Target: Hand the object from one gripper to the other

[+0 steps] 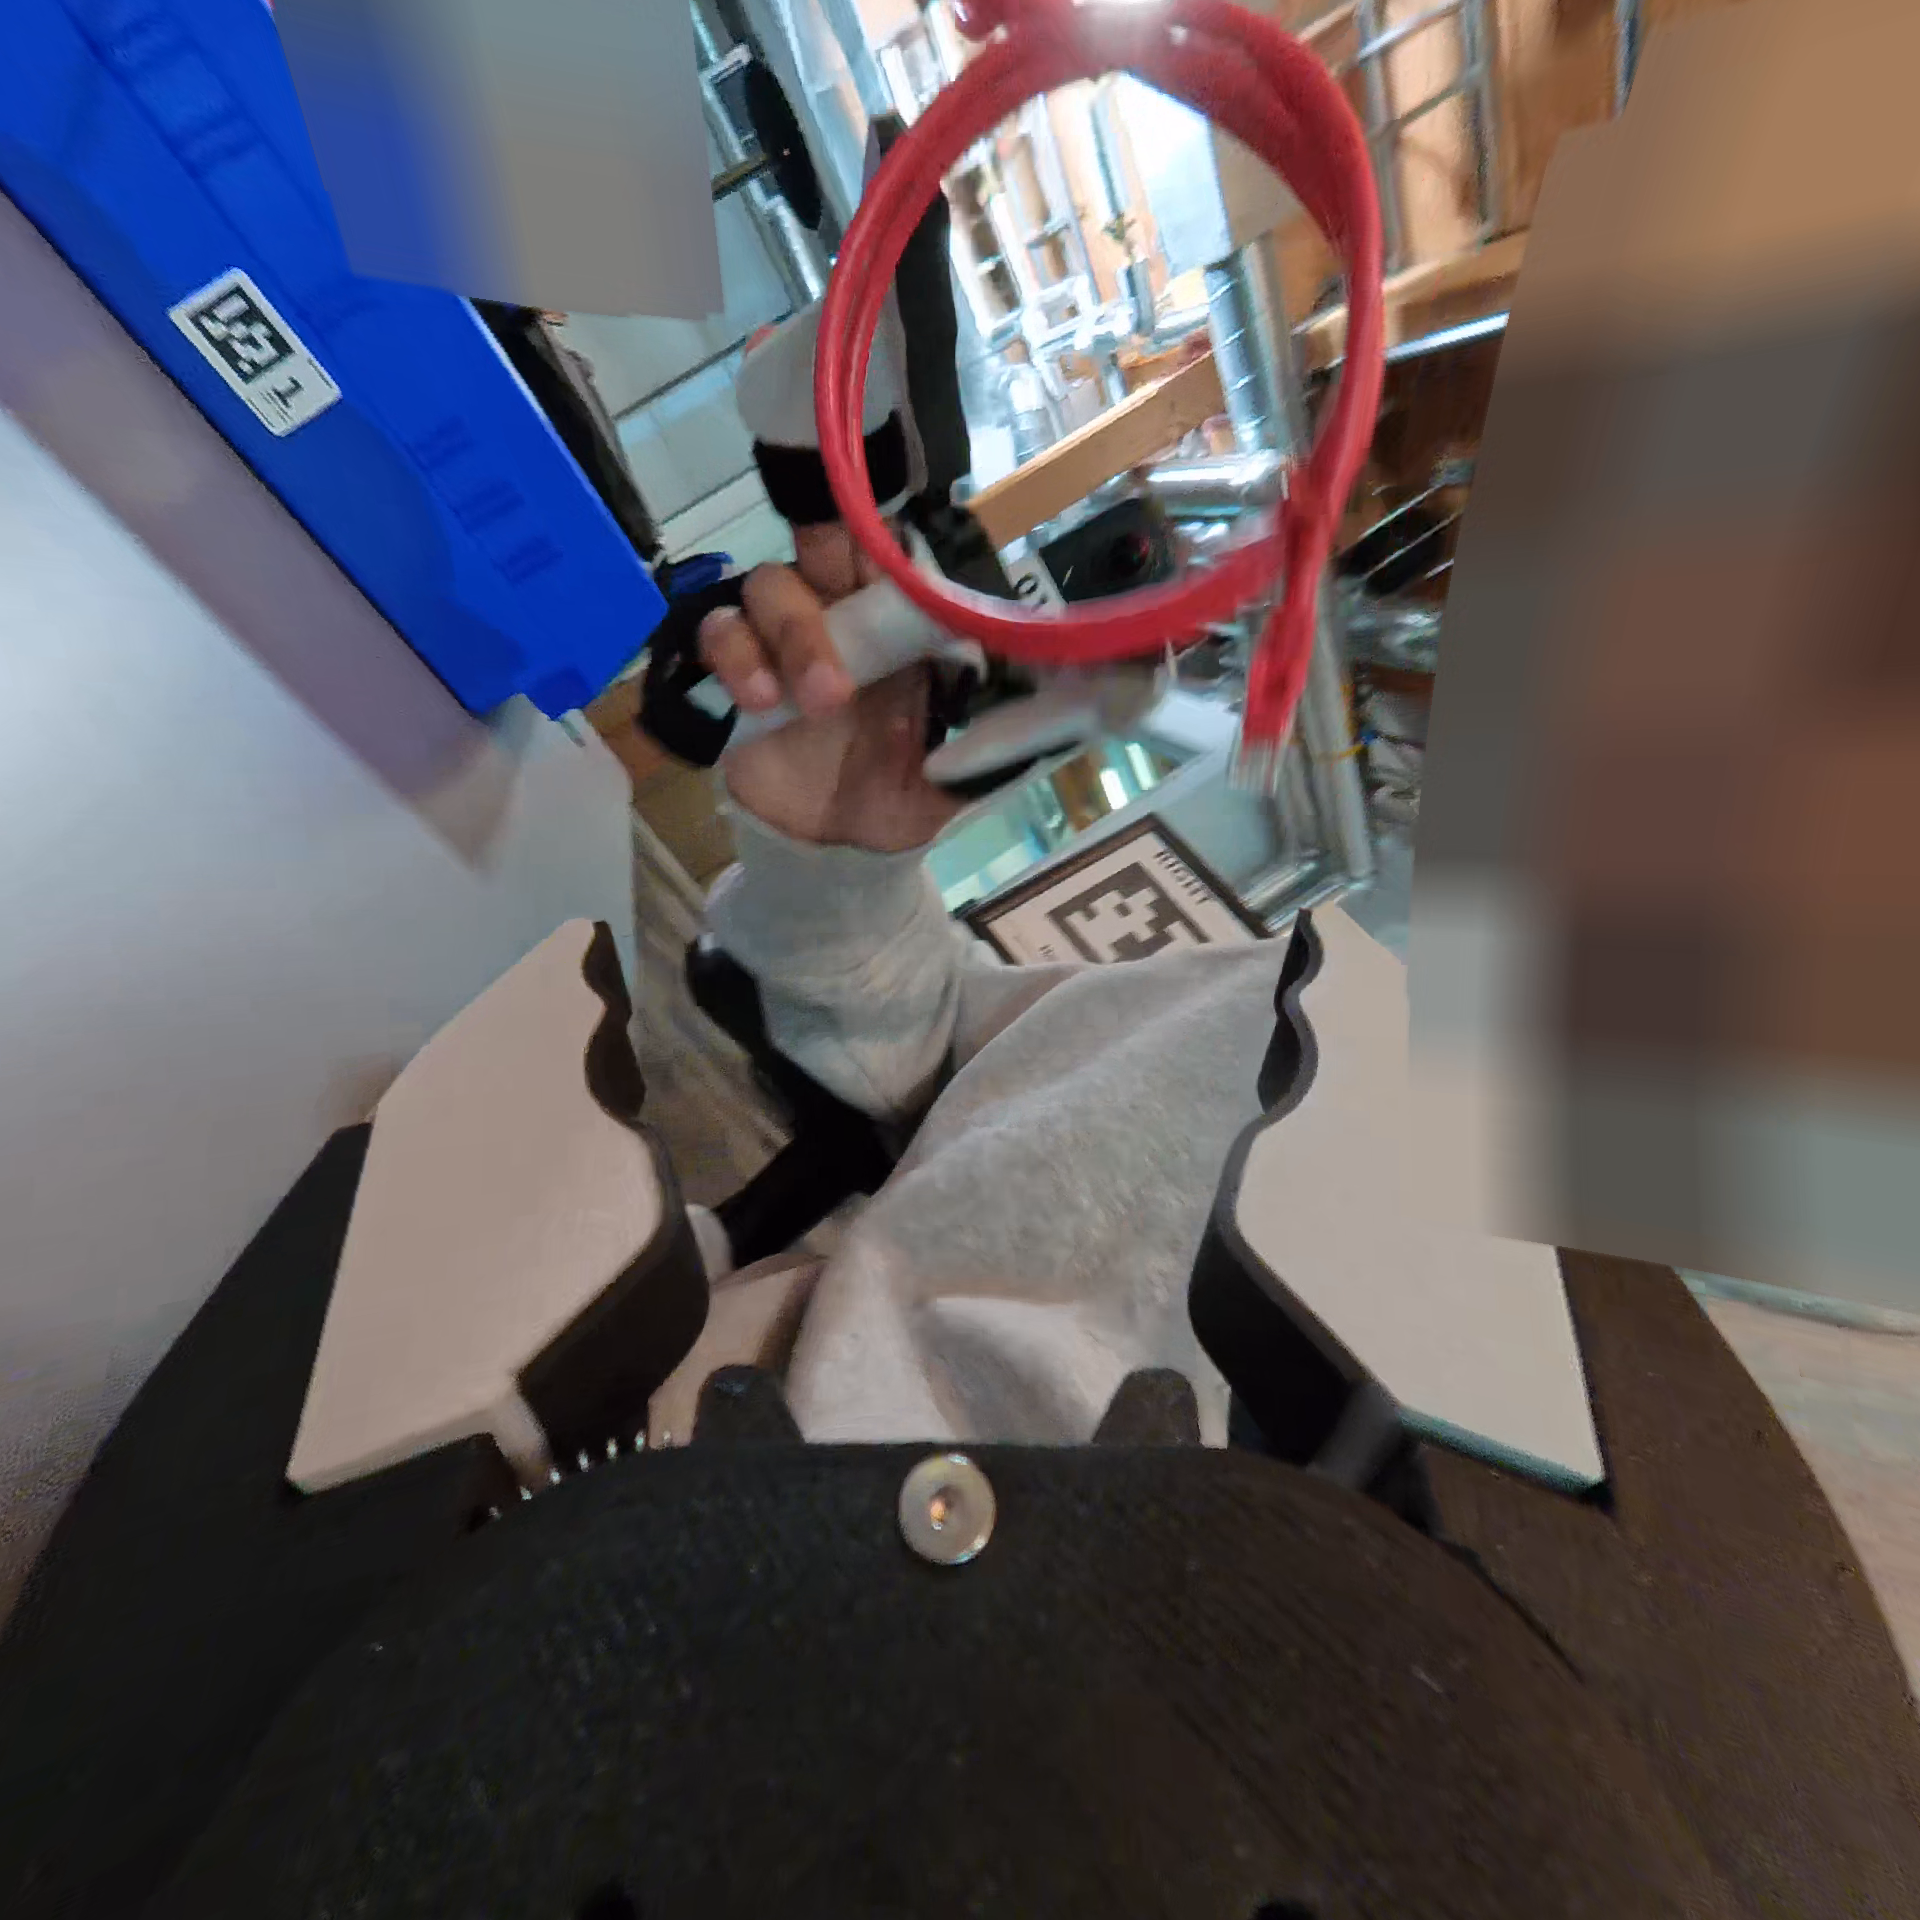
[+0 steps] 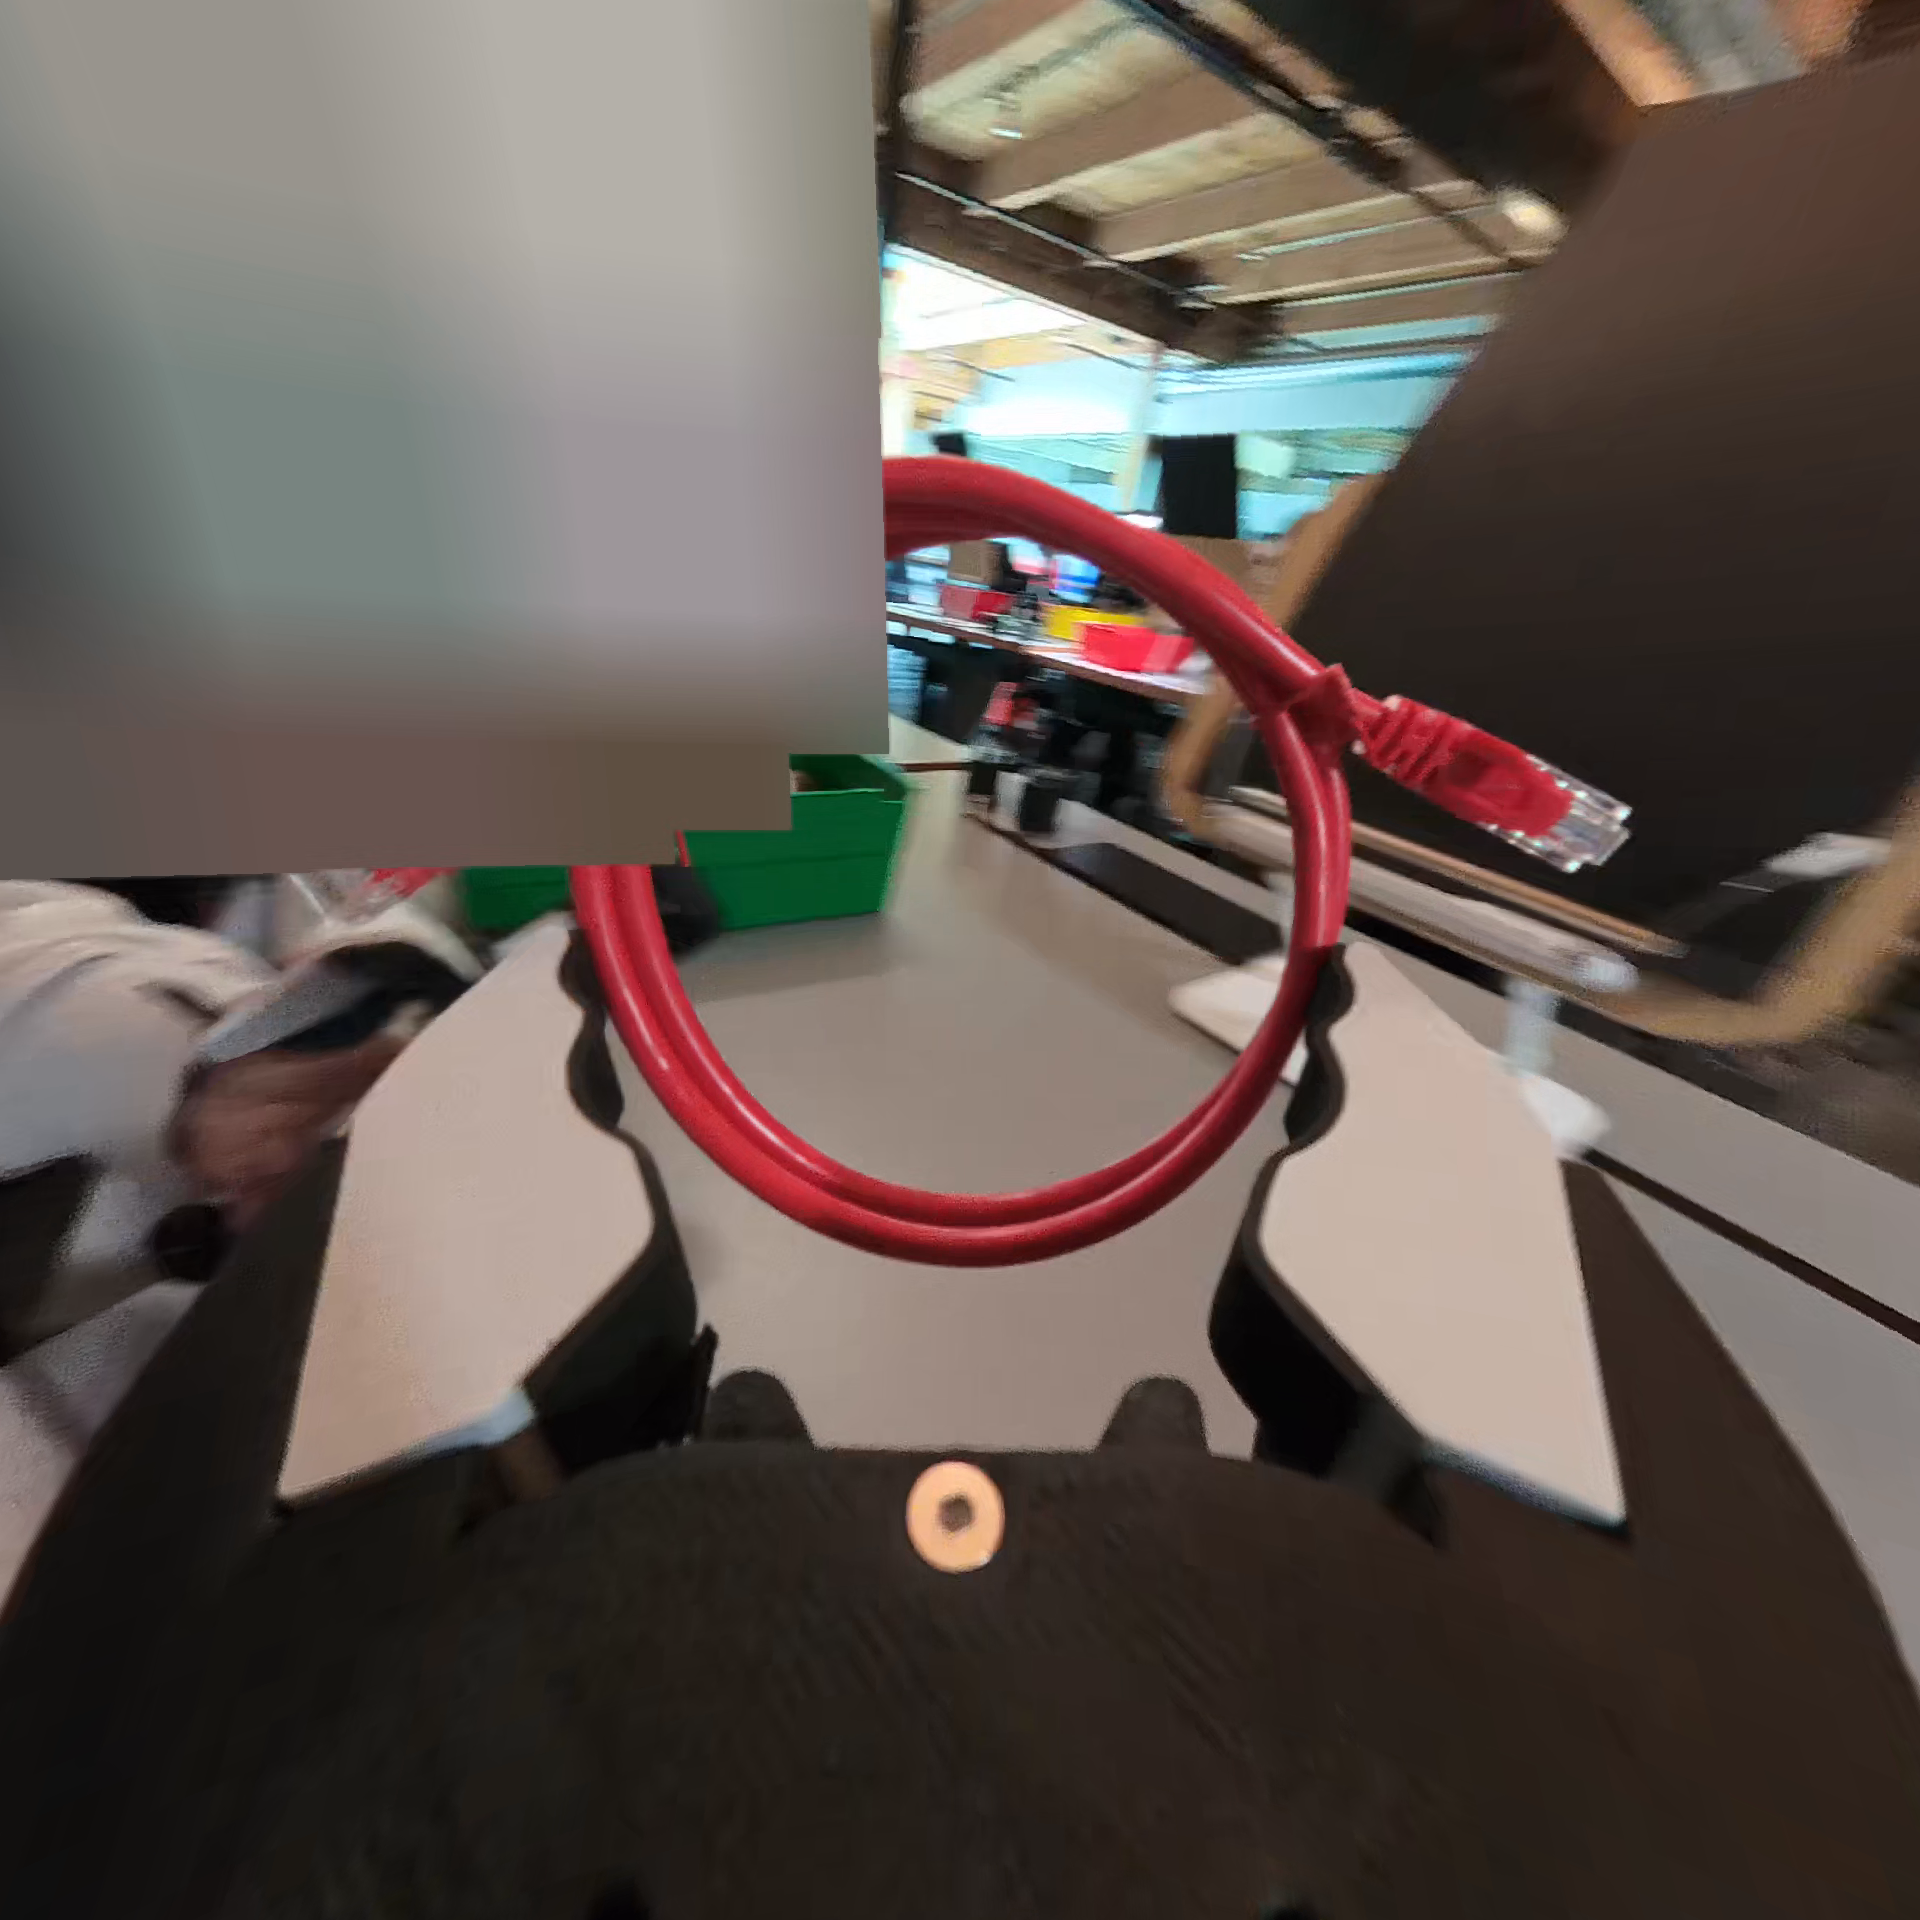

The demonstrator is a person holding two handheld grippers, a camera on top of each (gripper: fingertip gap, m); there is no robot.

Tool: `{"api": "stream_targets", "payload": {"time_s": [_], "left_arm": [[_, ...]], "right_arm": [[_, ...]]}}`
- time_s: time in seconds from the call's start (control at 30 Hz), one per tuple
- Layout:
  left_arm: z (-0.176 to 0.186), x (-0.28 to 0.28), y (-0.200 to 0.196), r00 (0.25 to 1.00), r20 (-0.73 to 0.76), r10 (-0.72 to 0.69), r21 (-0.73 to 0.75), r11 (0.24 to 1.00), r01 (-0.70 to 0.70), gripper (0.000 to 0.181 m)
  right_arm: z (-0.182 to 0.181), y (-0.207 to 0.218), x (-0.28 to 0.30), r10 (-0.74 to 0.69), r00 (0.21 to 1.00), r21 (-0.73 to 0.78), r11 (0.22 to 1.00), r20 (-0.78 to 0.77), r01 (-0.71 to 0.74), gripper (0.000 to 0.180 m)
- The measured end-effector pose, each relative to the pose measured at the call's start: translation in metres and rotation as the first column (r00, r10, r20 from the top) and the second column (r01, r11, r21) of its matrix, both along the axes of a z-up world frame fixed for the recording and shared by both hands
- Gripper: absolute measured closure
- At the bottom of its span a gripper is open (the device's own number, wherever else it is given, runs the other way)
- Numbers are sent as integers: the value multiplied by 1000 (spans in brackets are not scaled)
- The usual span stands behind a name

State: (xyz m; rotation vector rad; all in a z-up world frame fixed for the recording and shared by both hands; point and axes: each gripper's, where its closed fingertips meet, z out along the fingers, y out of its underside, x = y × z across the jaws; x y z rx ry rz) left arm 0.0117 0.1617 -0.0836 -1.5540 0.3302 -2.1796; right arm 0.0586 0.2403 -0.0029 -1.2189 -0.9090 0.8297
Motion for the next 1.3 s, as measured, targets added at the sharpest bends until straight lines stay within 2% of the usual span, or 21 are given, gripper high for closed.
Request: {"api": "stream_targets", "payload": {"time_s": [0.1,0.23,0.3,0.37,0.5,0.77,0.87,0.93,0.97,1.13,1.3], "left_arm": [[-6,2,1,992,-107,59,118,992,-46,70],[-11,7,-3,973,-207,106,251,966,-52,77],[-14,10,-6,969,-228,98,272,962,-34,78],[-16,13,-8,970,-231,77,258,966,-16,80],[-16,13,-6,978,-201,61,209,978,-18,82],[-14,11,-4,978,-192,78,205,978,-38,83],[-15,13,-7,976,-204,71,213,977,-27,83],[-17,13,-8,975,-211,69,216,976,-22,83],[-17,13,-8,975,-211,67,214,977,-20,83],[-17,11,-6,977,-200,68,202,979,-27,84],[-18,12,-7,976,-209,67,211,977,-22,84]], "right_arm": [[21,41,71,-263,965,-13,965,16,263,52],[20,90,189,-588,800,-58,800,117,597,51],[7,108,241,-686,702,-72,703,192,707,51],[-11,122,275,-719,641,-119,636,267,763,51],[-37,145,304,-720,589,-166,573,367,803,50],[-80,198,311,-671,538,-221,502,510,836,49],[-96,207,315,-644,515,-243,466,566,851,47],[-100,208,315,-637,520,-260,460,569,849,53],[-98,208,316,-646,520,-260,458,559,850,47],[-76,200,321,-693,508,-225,463,511,857,48],[-26,185,300,-725,576,-212,538,378,816,58]]}}
